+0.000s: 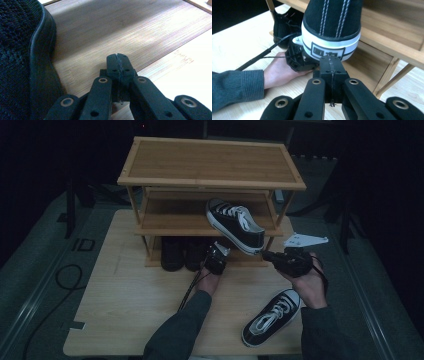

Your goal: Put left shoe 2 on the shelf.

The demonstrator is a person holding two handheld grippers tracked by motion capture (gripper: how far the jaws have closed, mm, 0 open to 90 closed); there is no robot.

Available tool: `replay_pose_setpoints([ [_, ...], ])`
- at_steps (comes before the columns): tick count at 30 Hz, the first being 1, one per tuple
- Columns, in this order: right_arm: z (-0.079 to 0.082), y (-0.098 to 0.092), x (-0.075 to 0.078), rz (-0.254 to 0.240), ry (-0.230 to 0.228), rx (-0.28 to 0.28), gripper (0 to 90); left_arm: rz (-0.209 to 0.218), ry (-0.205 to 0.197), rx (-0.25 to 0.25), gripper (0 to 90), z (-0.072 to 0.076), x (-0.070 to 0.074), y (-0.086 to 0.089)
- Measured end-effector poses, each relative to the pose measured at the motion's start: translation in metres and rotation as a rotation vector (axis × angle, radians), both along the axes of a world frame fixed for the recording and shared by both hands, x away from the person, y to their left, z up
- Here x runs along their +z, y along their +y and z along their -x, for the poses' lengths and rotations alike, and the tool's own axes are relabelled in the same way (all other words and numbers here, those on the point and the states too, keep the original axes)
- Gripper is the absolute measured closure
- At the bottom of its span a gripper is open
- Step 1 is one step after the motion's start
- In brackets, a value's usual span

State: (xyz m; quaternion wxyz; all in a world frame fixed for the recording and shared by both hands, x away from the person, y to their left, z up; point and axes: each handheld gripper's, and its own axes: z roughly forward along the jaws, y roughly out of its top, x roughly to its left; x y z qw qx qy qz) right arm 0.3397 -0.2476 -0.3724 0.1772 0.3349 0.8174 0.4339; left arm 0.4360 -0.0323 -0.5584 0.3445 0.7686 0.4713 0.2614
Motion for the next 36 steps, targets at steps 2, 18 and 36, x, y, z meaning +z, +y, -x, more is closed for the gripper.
replay_pose_setpoints([
  [2,0.0,0.001,-0.001,0.003,-0.002,0.001,90.0,-0.001,-0.001,0.0,89.5,0.0,0.0,0.0],
  [18,-0.002,0.021,-0.004,-0.027,-0.004,0.045,90.0,-0.012,-0.005,0.005,89.9,0.001,0.0,-0.003],
  [36,-0.029,0.052,-0.008,-0.043,0.013,0.096,90.0,-0.024,-0.01,0.0,90.0,0.001,0.0,-0.003],
])
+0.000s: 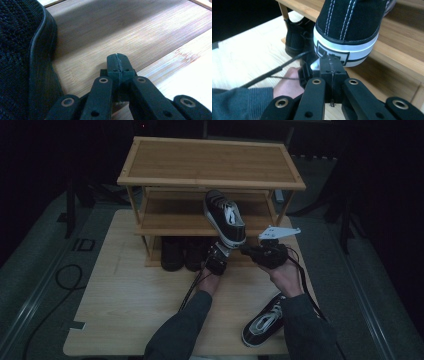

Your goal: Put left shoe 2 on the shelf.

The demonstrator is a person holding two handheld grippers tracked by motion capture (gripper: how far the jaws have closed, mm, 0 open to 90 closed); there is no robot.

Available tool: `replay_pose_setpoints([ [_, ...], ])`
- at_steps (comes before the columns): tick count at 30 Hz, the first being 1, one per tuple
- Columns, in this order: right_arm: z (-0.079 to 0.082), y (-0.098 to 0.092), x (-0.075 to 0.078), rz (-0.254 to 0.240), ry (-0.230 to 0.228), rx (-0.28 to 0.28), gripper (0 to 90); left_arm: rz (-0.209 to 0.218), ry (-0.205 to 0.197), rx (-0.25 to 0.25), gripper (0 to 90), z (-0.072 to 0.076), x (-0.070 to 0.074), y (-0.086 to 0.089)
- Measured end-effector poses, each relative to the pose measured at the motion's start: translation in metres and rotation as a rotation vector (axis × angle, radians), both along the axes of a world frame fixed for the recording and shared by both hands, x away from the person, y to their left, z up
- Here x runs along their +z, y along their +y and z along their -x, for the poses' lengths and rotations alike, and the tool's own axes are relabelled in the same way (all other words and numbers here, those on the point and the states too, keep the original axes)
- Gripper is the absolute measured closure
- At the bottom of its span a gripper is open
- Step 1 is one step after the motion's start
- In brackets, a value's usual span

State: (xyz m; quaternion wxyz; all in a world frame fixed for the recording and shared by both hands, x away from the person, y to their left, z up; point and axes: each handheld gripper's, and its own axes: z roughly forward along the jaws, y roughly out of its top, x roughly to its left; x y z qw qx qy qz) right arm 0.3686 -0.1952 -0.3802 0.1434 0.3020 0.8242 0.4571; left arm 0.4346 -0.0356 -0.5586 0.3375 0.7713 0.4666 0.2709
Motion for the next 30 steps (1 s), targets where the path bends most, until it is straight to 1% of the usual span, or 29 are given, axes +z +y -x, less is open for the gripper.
replay_pose_setpoints([
  [1,-0.002,0.002,0.0,0.008,-0.003,-0.006,90.0,-0.001,0.0,-0.001,90.0,0.0,0.0,0.0],
  [2,-0.004,0.005,-0.001,0.018,-0.018,-0.028,90.0,-0.008,0.0,-0.003,90.0,0.0,0.0,0.0],
  [3,-0.008,0.007,-0.002,0.012,-0.017,-0.031,90.0,-0.004,-0.002,-0.002,90.0,0.0,0.0,0.0],
  [4,-0.01,0.009,-0.002,0.001,-0.006,-0.021,90.0,-0.017,0.001,-0.006,90.0,0.0,0.0,0.0],
  [5,-0.012,0.01,-0.001,-0.002,-0.001,-0.007,90.0,-0.038,0.008,-0.013,90.0,0.001,0.001,0.001],
  [7,-0.012,0.016,-0.002,0.012,-0.009,0.005,90.0,-0.038,0.004,-0.012,90.0,0.001,0.001,0.0],
  [10,-0.015,0.025,-0.001,0.014,-0.011,0.026,90.0,-0.042,0.003,-0.012,90.0,0.001,0.001,0.0],
  [12,-0.017,0.03,-0.002,0.025,-0.025,0.013,90.0,-0.042,0.003,-0.01,90.0,0.001,0.001,0.0],
  [13,-0.02,0.033,-0.003,0.019,-0.022,0.007,90.0,-0.04,0.004,-0.01,90.0,0.001,0.001,0.0],
  [14,-0.022,0.034,-0.003,0.017,-0.019,0.01,90.0,-0.013,-0.005,-0.001,90.0,0.001,0.0,-0.001],
  [15,-0.024,0.037,-0.003,0.019,-0.021,0.01,90.0,0.005,-0.011,0.006,90.0,0.001,-0.001,-0.002],
  [18,-0.028,0.043,-0.003,0.027,-0.027,0.009,90.0,0.005,-0.012,0.006,90.0,0.001,-0.001,-0.002],
  [19,-0.029,0.044,-0.003,0.022,-0.02,0.012,90.0,0.004,-0.012,0.006,90.0,0.001,-0.001,-0.002],
  [20,-0.03,0.046,-0.003,0.023,-0.023,0.018,90.0,-0.039,0.005,-0.01,90.0,0.001,0.001,0.0],
  [22,-0.029,0.051,-0.003,0.03,-0.03,0.024,90.0,-0.04,0.004,-0.01,90.0,0.001,0.001,0.0],
  [23,-0.029,0.054,-0.003,0.035,-0.034,0.028,90.0,0.003,-0.012,0.007,90.0,0.001,-0.001,-0.003],
  [25,-0.03,0.059,-0.003,0.035,-0.035,0.039,90.0,0.004,-0.013,0.008,90.0,0.001,-0.001,-0.003],
  [26,-0.03,0.062,-0.003,0.032,-0.028,0.043,90.0,0.004,-0.013,0.008,90.0,0.001,-0.001,-0.003],
  [30,-0.032,0.069,-0.002,0.048,-0.043,0.054,90.0,0.008,-0.012,0.008,90.0,0.001,-0.001,-0.003],
])
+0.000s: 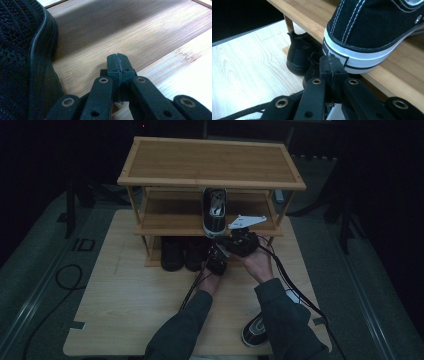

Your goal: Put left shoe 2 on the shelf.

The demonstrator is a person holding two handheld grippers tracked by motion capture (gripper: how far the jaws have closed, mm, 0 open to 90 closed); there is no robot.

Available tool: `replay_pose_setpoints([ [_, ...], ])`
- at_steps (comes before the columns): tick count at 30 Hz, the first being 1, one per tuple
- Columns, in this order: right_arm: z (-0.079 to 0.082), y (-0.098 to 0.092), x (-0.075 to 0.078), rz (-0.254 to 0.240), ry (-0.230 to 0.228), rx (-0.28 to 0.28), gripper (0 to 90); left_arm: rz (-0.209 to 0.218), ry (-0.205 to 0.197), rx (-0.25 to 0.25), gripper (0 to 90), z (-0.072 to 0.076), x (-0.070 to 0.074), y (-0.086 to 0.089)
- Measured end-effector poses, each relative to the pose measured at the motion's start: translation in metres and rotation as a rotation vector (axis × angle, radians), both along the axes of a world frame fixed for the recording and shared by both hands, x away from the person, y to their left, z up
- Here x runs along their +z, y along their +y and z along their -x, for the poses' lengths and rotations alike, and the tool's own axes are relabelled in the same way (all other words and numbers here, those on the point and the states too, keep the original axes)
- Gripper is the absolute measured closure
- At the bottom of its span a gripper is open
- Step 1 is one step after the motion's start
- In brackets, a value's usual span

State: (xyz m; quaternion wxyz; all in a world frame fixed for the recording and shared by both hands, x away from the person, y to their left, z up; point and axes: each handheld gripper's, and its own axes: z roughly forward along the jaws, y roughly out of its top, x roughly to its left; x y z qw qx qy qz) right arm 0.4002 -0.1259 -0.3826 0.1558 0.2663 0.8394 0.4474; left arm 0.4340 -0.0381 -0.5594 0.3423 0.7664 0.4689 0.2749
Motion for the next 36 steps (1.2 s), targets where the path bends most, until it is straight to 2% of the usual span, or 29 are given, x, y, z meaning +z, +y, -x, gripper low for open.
replay_pose_setpoints([
  [5,-0.001,0.002,0.0,0.005,-0.005,-0.008,90.0,-0.004,0.004,-0.001,90.0,0.0,0.0,0.0],
  [8,-0.001,0.003,0.0,0.023,-0.022,-0.028,90.0,-0.005,0.005,0.001,90.0,0.0,0.0,0.001],
  [10,-0.003,0.003,-0.001,0.03,-0.031,-0.054,90.0,-0.038,0.017,-0.012,90.0,0.0,0.002,0.003],
  [17,-0.005,0.002,-0.001,0.031,-0.026,-0.055,90.0,-0.026,0.014,-0.008,90.0,0.0,0.001,0.002],
  [20,-0.001,-0.001,0.0,0.029,-0.018,-0.041,82.0,-0.017,0.012,-0.007,90.0,0.0,0.001,0.002],
  [22,0.005,-0.003,0.004,0.045,-0.033,-0.047,79.2,-0.016,0.013,-0.008,90.0,0.0,0.001,0.002],
  [25,0.013,-0.008,0.01,0.061,-0.026,-0.04,73.4,-0.015,0.011,-0.008,90.0,0.0,0.001,0.002],
  [28,0.022,-0.014,0.015,0.095,-0.016,-0.019,70.8,-0.022,0.015,-0.008,90.0,0.0,0.001,0.002],
  [30,0.025,-0.021,0.015,0.08,0.016,-0.019,68.3,-0.016,0.015,-0.012,90.0,0.0,0.001,0.002],
  [32,0.027,-0.03,0.013,0.071,0.045,-0.043,65.1,-0.017,0.013,-0.008,90.0,0.0,0.001,0.002],
  [36,0.033,-0.05,0.01,0.033,0.066,-0.108,58.0,-0.016,0.014,-0.009,90.0,0.0,0.001,0.002],
])
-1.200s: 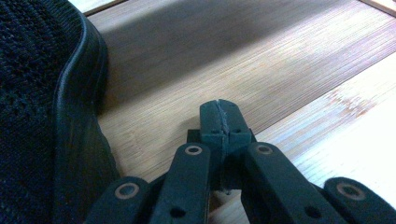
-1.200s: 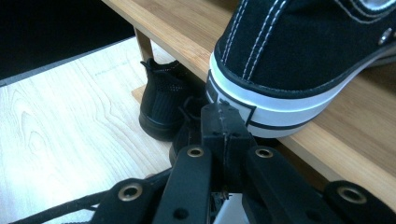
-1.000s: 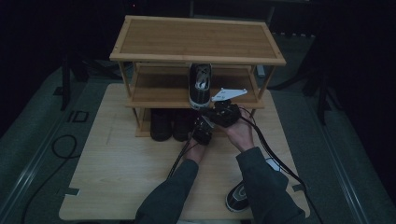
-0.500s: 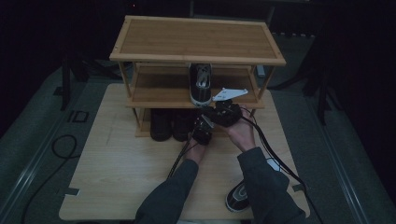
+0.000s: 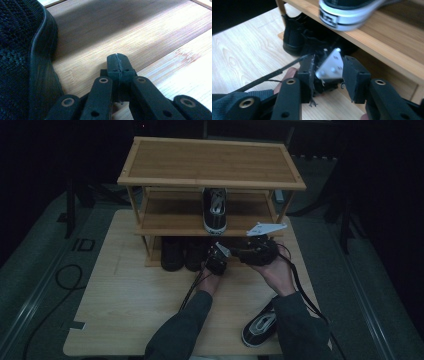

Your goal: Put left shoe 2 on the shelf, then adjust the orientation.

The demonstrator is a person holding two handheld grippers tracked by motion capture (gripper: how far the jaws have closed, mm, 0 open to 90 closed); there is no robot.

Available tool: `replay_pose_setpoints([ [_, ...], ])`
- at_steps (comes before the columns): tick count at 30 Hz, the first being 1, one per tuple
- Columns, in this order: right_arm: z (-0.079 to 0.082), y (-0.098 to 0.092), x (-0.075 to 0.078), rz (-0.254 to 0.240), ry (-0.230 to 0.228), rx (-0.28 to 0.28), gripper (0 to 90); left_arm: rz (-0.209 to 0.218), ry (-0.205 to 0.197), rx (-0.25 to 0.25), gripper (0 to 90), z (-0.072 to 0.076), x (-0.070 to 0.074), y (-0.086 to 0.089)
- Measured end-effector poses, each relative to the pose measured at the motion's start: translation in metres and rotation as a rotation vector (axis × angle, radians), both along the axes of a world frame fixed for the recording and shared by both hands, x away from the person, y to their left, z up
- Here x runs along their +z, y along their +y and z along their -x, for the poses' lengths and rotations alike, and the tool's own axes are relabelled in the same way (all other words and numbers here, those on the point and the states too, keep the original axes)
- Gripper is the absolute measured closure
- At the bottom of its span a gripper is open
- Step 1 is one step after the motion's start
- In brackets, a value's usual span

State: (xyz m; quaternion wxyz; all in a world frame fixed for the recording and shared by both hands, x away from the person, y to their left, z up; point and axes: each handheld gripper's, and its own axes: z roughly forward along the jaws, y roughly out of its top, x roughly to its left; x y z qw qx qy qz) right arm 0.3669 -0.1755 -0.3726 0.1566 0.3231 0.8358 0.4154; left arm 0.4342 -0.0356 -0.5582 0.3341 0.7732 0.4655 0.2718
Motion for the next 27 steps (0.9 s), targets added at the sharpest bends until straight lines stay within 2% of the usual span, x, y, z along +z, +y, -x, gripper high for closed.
replay_pose_setpoints([
  [2,0.004,-0.009,0.0,-0.017,0.004,-0.029,56.0,-0.001,0.0,0.0,90.0,0.0,0.0,0.0],
  [5,0.008,-0.02,-0.001,-0.022,0.008,-0.024,56.6,-0.004,0.001,-0.002,90.0,0.0,0.0,0.0],
  [9,0.012,-0.032,-0.005,-0.024,0.015,-0.052,56.4,-0.001,0.005,-0.006,90.0,0.0,0.0,0.0],
  [13,0.015,-0.039,-0.011,-0.021,0.03,-0.071,56.1,0.001,0.006,-0.006,90.0,0.0,0.0,0.0],
  [15,0.02,-0.046,-0.015,-0.042,0.056,-0.081,56.1,0.001,0.004,-0.006,90.0,0.0,0.0,0.0],
  [23,0.032,-0.06,-0.021,-0.047,0.058,-0.121,55.9,0.003,0.004,-0.005,90.0,0.0,0.0,0.0],
  [27,0.037,-0.067,-0.026,-0.039,0.074,-0.144,56.0,0.004,0.004,-0.005,90.0,0.0,0.0,0.0],
])
